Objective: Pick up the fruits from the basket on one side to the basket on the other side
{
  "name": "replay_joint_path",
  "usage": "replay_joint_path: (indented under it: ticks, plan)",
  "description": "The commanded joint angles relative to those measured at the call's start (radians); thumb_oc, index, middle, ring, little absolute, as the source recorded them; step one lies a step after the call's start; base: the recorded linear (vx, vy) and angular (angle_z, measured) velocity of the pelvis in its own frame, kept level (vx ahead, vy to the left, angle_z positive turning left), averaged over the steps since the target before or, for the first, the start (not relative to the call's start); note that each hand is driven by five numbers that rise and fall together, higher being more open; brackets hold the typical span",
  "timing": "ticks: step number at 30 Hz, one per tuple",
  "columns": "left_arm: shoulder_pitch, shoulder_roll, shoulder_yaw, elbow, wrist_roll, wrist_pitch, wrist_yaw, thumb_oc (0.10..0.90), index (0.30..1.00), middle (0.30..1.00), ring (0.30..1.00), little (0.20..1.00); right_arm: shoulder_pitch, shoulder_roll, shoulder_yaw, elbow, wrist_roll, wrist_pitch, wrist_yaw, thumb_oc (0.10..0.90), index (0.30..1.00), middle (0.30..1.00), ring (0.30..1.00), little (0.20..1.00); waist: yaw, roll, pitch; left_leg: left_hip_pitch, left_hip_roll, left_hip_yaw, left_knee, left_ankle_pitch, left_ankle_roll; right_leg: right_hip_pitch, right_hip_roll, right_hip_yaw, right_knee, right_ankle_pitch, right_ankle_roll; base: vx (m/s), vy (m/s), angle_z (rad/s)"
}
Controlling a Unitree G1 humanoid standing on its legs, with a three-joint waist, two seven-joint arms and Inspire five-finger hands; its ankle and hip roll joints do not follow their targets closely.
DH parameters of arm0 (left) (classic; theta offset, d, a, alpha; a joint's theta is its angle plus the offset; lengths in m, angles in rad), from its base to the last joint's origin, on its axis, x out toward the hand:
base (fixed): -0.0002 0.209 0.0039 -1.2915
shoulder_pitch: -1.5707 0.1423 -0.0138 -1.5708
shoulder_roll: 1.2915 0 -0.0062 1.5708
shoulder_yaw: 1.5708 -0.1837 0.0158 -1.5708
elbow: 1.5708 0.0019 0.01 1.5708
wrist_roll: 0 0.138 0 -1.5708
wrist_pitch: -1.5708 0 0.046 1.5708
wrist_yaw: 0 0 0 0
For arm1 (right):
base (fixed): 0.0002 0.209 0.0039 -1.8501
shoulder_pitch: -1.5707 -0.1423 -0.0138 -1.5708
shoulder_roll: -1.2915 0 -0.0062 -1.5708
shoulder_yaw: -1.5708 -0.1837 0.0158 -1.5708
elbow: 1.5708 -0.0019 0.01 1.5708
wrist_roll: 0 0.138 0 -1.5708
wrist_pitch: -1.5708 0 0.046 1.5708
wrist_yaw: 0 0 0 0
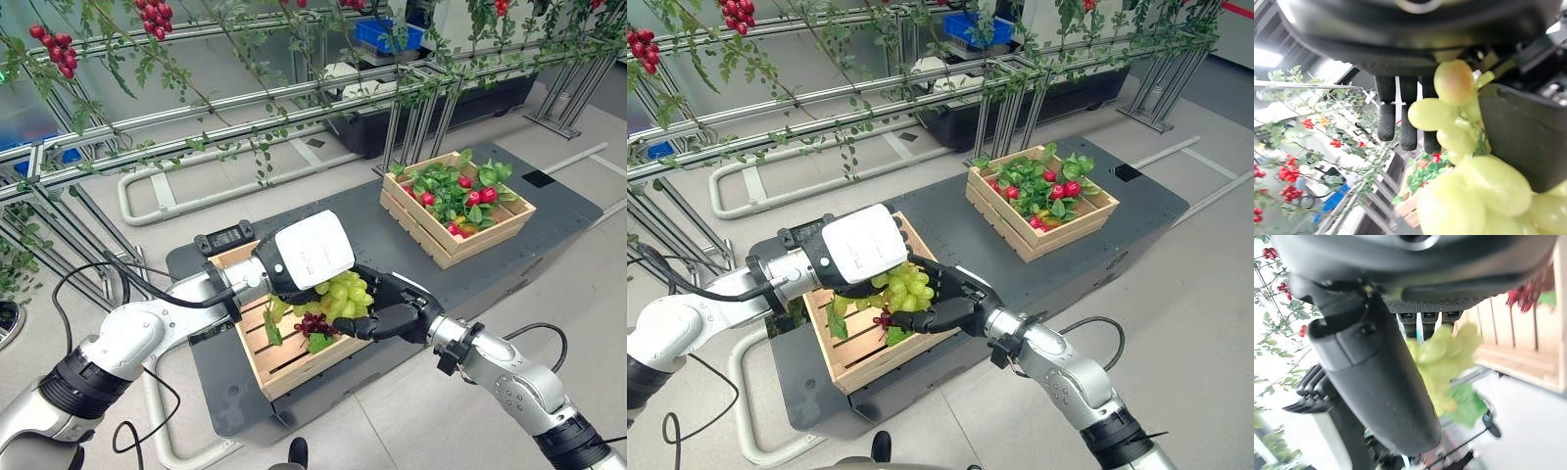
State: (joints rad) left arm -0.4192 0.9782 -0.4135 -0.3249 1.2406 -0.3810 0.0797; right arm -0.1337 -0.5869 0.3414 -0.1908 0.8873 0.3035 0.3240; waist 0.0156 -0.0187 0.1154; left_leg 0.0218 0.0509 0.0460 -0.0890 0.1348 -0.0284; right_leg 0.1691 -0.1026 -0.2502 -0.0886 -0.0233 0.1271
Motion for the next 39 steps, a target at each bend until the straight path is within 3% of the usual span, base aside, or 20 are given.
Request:
replay_joint_path:
  ticks: [1,11,12,13,14,15,16,37,38,39]
  plan:
    - [-0.149,-0.058,0.041,0.01,-0.088,0.047,0.08,0.4,0.3,0.3,0.3,0.3,-0.139,0.035,0.017,-0.07,0.126,-0.141,0.092,0.8,0.9,0.9,0.9,0.9,0.013,-0.015,-0.085,0.115,0.0,0.034,0.002,-0.178,-0.034,-0.046,-0.011,0.02,0.001,0.049,0.016,0.0,0.0,0.0]
    - [-0.134,-0.059,0.009,0.015,-0.051,-0.017,0.051,0.4,0.3,0.3,0.3,0.3,-0.133,0.053,0.022,-0.079,0.152,-0.158,0.119,0.8,0.9,0.9,0.9,0.9,0.013,-0.012,-0.081,0.111,0.0,0.031,0.002,-0.176,-0.031,-0.051,-0.008,0.022,0.001,0.05,0.015,0.0,0.0,0.0]
    - [-0.133,-0.058,0.006,0.017,-0.046,-0.024,0.053,0.4,0.3,0.3,0.3,0.3,-0.132,0.053,0.021,-0.08,0.153,-0.157,0.117,0.764,0.846,0.846,0.846,0.846,0.013,-0.012,-0.08,0.111,0.001,0.03,0.002,-0.175,-0.031,-0.051,-0.008,0.022,0.001,0.051,0.015,0.0,0.0,0.0]
    - [-0.131,-0.057,0.0,0.018,-0.041,-0.033,0.055,0.4,0.3,0.3,0.3,0.3,-0.129,0.053,0.022,-0.081,0.155,-0.156,0.112,0.653,0.679,0.679,0.679,0.679,0.013,-0.011,-0.079,0.11,0.0,0.03,0.002,-0.174,-0.031,-0.051,-0.008,0.022,0.001,0.052,0.015,0.0,0.0,0.0]
    - [-0.129,-0.057,-0.001,0.018,-0.038,-0.038,0.056,0.4,0.3,0.3,0.3,0.3,-0.128,0.053,0.022,-0.081,0.154,-0.157,0.111,0.602,0.604,0.604,0.604,0.604,0.013,-0.011,-0.079,0.111,0.0,0.03,0.002,-0.173,-0.031,-0.05,-0.008,0.022,0.001,0.052,0.016,0.0,0.0,0.0]
    - [-0.125,-0.057,-0.004,0.018,-0.035,-0.043,0.058,0.4,0.3,0.3,0.3,0.3,-0.123,0.054,0.023,-0.081,0.155,-0.156,0.109,0.452,0.378,0.378,0.378,0.378,0.013,-0.011,-0.079,0.11,0.0,0.03,0.002,-0.173,-0.03,-0.05,-0.008,0.022,0.001,0.052,0.016,0.0,0.0,0.0]
    - [-0.124,-0.058,-0.008,0.019,-0.035,-0.043,0.058,0.4,0.3,0.3,0.3,0.3,-0.121,0.055,0.024,-0.08,0.158,-0.154,0.101,0.4,0.3,0.3,0.3,0.3,0.012,-0.01,-0.078,0.11,-0.001,0.031,0.002,-0.173,-0.03,-0.051,-0.008,0.023,0.001,0.052,0.016,0.0,0.0,0.0]
    - [-0.128,-0.087,0.023,-0.002,-0.004,0.069,0.171,0.4,0.3,0.3,0.3,0.3,-0.117,0.028,0.025,-0.043,0.073,-0.108,0.084,0.4,0.3,0.3,0.3,0.3,0.01,-0.014,-0.075,0.108,-0.001,0.031,0.002,-0.173,-0.031,-0.052,-0.011,0.022,0.001,0.054,0.016,0.0,0.0,0.0]
    - [-0.132,-0.09,0.026,-0.007,-0.007,0.073,0.167,0.4,0.3,0.3,0.3,0.3,-0.121,0.027,0.025,-0.042,0.077,-0.105,0.082,0.428,0.342,0.342,0.342,0.342,0.01,-0.015,-0.076,0.109,-0.002,0.03,0.002,-0.174,-0.031,-0.052,-0.011,0.021,0.001,0.054,0.016,0.0,0.0,0.0]
    - [-0.134,-0.093,0.03,-0.01,-0.007,0.074,0.163,0.4,0.3,0.3,0.3,0.3,-0.123,0.026,0.024,-0.041,0.081,-0.102,0.082,0.637,0.655,0.655,0.655,0.655,0.01,-0.015,-0.076,0.109,-0.002,0.03,0.002,-0.174,-0.031,-0.051,-0.011,0.021,0.001,0.054,0.016,0.0,0.0,0.0]
